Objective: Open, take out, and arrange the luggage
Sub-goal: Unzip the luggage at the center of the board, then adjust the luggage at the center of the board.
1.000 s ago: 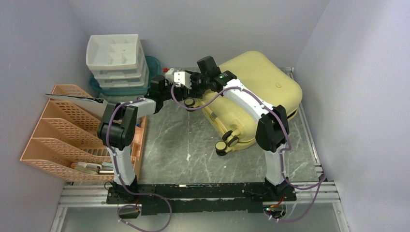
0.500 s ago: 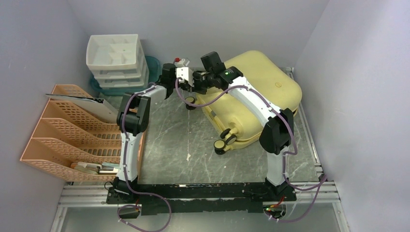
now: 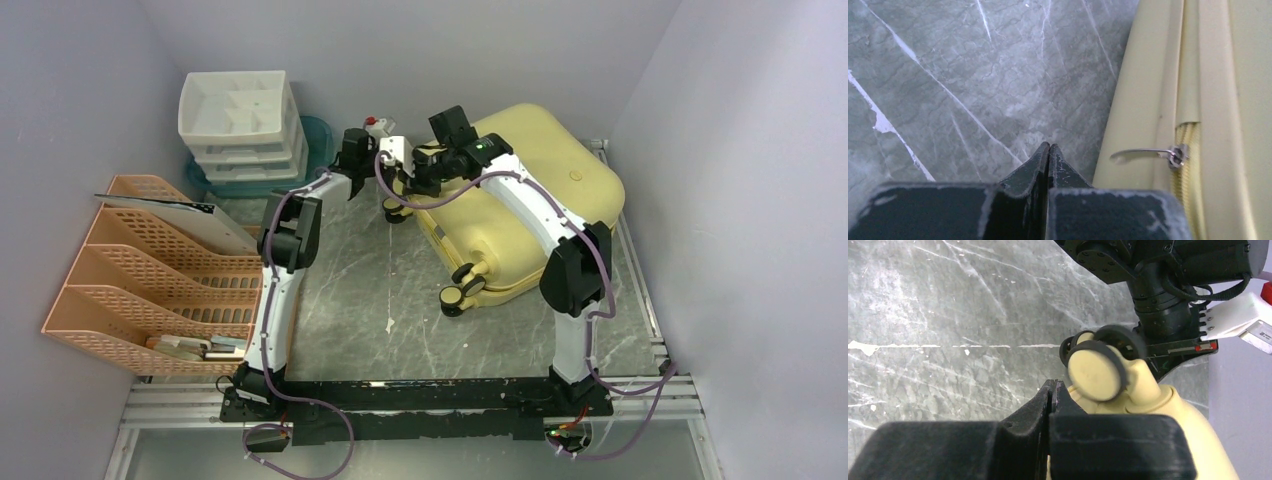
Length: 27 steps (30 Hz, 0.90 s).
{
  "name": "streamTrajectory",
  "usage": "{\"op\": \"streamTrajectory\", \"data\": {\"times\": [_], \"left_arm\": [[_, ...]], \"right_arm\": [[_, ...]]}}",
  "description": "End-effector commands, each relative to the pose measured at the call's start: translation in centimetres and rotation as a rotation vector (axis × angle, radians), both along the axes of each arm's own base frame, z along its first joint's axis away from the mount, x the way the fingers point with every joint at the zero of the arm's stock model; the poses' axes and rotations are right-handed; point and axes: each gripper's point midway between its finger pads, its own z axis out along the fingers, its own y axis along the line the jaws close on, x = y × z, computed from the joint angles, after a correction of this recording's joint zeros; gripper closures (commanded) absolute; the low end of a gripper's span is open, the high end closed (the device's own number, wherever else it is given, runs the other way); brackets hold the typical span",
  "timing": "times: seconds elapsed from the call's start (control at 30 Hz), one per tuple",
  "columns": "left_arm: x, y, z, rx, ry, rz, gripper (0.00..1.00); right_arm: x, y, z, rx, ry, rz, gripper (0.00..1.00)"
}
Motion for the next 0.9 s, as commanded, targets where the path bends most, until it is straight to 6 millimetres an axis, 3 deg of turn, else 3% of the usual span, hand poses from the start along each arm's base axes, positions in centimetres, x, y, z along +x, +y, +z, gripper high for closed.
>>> {"op": "streamTrajectory", "data": {"times": [0.0, 0.2, 0.4, 0.43, 0.5, 0.6, 0.67, 0.7, 0.77, 0.87], "left_arm": [[0.5, -2.4, 1.1, -0.006, -0.059, -0.027, 0.95], [1.4, -3.7, 0.8, 0.037, -0.063, 0.038, 0.95], [3.0, -1.8, 1.0, 0.120, -0.035, 0.163, 0.95], [3.0, -1.2, 1.3, 0.122, -0.026, 0.173, 0.93], [3.0, 0.3, 1.9, 0.123, -0.004, 0.200, 0.78], [2.6, 2.7, 2.8, 0.153, 0.027, 0.251, 0.50], [2.1, 4.2, 4.7, 0.141, 0.017, 0.266, 0.19], [1.5, 4.9, 4.7, 0.139, 0.031, 0.270, 0.08], [0.5, 6.0, 5.6, 0.128, 0.038, 0.276, 0.04], [-2.1, 6.2, 6.4, 0.122, 0.065, 0.229, 0.04]], "right_arm": [[-1.5, -0.2, 1.6, 0.045, 0.026, 0.027, 1.00], [-2.0, -0.4, 1.9, 0.045, 0.030, 0.027, 1.00], [-2.0, -0.9, 2.8, 0.049, 0.015, 0.004, 1.00], [-2.0, -1.1, 3.2, 0.053, 0.009, 0.001, 1.00], [-1.8, -1.4, 4.3, 0.067, -0.004, -0.021, 1.00], [-1.0, -2.1, 6.5, 0.103, -0.027, -0.081, 0.72], [-0.3, -3.1, 8.2, 0.140, -0.044, -0.128, 0.51], [0.2, -3.6, 9.1, 0.167, -0.051, -0.163, 0.39], [1.2, -5.2, 11.1, 0.229, -0.068, -0.250, 0.26], [3.0, -8.0, 13.5, 0.318, -0.099, -0.403, 0.15]]}}
